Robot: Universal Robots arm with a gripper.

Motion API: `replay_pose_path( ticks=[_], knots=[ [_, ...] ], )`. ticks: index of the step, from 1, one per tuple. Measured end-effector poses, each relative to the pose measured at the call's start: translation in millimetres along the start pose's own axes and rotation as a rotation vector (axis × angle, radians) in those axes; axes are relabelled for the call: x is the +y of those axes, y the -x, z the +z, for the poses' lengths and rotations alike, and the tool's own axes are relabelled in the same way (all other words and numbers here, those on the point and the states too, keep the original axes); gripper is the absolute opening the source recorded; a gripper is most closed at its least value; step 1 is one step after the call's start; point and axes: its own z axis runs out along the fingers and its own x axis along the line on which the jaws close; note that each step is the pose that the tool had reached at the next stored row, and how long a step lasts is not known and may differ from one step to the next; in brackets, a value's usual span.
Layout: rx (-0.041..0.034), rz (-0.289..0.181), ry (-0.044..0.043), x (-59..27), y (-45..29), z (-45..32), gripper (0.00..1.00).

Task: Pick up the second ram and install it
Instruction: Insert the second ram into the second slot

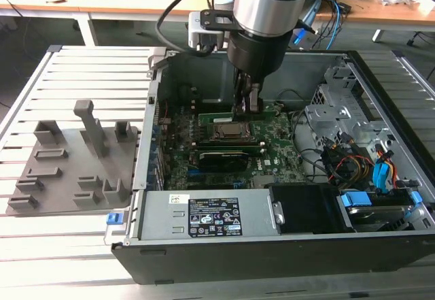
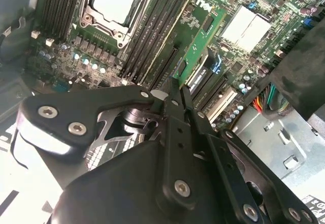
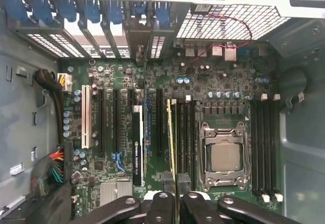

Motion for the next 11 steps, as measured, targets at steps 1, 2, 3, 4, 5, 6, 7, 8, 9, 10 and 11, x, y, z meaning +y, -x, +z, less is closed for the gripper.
replay_pose_path(
  ticks=[1, 2, 3, 4, 5, 6, 7, 8, 9, 10, 11],
  knots=[
    [0.0000, 0.000, 0.0000, -0.1, -0.1, 1.4, 0.14],
    [0.0000, 0.000, 0.0000, -0.1, -0.2, 3.1, 0.14],
    [0.0000, 0.000, 0.0001, -0.2, -0.3, 3.7, 0.14],
    [0.0000, 0.000, 0.0000, -0.2, -0.2, 4.7, 0.14],
    [0.0001, 0.000, 0.0000, -0.3, 0.2, 7.2, 0.14],
    [-0.0001, 0.000, -0.0001, -0.3, 2.8, 8.9, 0.14],
    [-0.0001, 0.000, 0.0000, -0.3, 5.8, 9.9, 0.14],
    [-0.0001, 0.000, -0.0001, -0.4, 10.8, 11.2, 0.14],
    [0.0000, 0.000, 0.0000, -0.3, 16.8, 13.4, 0.14],
    [0.0000, 0.000, 0.0000, -0.4, 19.7, 15.1, 0.14],
    [0.0000, 0.000, 0.0000, -0.4, 22.6, 17.0, 0.14]
  ],
)
